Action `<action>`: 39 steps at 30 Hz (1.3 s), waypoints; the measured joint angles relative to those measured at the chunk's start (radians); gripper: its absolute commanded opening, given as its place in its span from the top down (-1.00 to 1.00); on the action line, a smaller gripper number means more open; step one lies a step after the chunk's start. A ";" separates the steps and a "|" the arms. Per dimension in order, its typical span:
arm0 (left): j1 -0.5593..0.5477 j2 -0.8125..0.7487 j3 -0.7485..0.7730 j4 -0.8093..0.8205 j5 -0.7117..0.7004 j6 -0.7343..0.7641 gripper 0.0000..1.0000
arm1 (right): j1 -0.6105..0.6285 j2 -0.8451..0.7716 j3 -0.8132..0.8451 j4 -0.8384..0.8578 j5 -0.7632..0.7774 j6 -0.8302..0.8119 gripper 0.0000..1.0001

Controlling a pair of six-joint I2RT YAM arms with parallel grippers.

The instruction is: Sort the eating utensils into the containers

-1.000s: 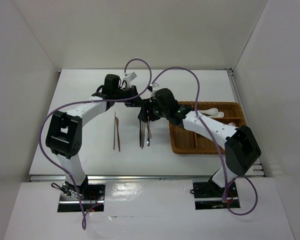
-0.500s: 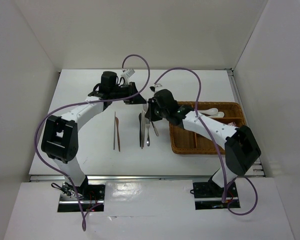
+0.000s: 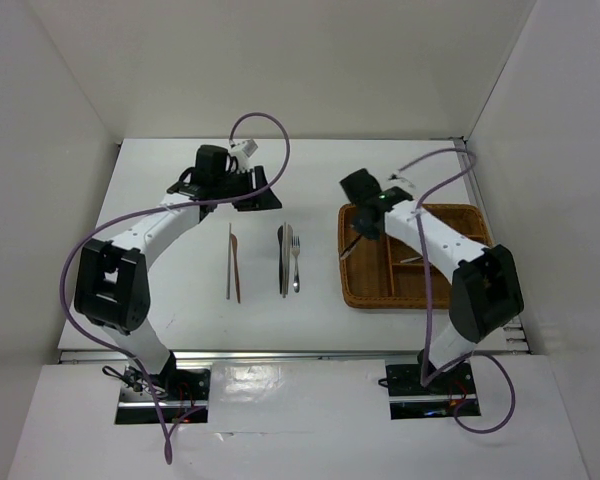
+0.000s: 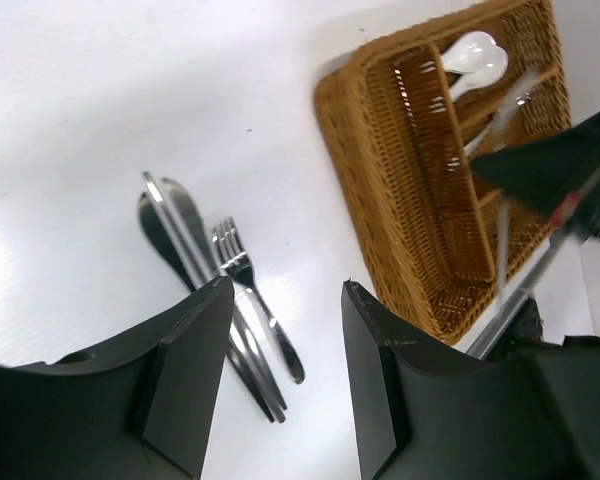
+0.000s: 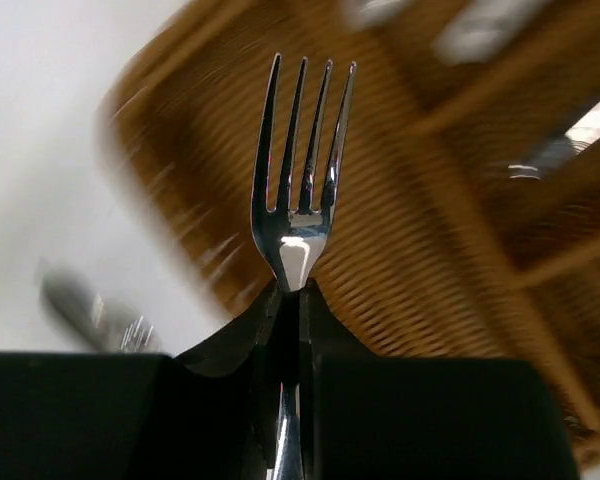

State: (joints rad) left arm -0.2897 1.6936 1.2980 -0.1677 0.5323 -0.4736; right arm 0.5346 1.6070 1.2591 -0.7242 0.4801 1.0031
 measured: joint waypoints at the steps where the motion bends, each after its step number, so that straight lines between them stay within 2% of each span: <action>1: 0.004 -0.006 -0.005 -0.002 -0.011 0.000 -0.22 | -0.055 0.000 0.001 -0.064 0.017 0.077 1.00; 6: 0.015 -0.049 -0.060 -0.012 -0.050 -0.001 -0.22 | -0.315 0.000 -0.010 -0.314 0.080 0.374 1.00; 11: 0.015 -0.077 -0.101 -0.026 -0.073 0.000 -0.22 | -0.451 0.006 -0.016 -0.409 0.100 0.497 1.00; 21: 0.015 -0.144 -0.167 -0.011 -0.099 -0.001 -0.22 | -0.472 0.114 -0.015 -0.414 0.129 0.526 1.00; 26: 0.015 -0.151 -0.184 -0.006 -0.100 0.000 -0.22 | -0.472 0.177 0.006 -0.413 0.146 0.504 0.92; 30: 0.015 -0.153 -0.188 -0.001 -0.098 0.000 -0.22 | -0.472 0.183 0.013 -0.401 0.154 0.464 0.57; 31: 0.015 -0.153 -0.188 0.001 -0.098 0.000 -0.22 | -0.472 0.183 0.014 -0.396 0.154 0.449 0.37; 35: 0.015 -0.151 -0.188 0.012 -0.082 0.002 -0.22 | -0.472 0.180 0.019 -0.370 0.155 0.396 0.06; 39: 0.014 -0.133 -0.188 0.035 -0.051 0.003 -0.22 | -0.472 0.159 0.019 -0.356 0.153 0.344 -0.04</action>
State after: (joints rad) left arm -0.2752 1.5604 1.1103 -0.1329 0.4816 -0.4706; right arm 0.0624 1.7664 1.2778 -1.0801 0.6331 1.3468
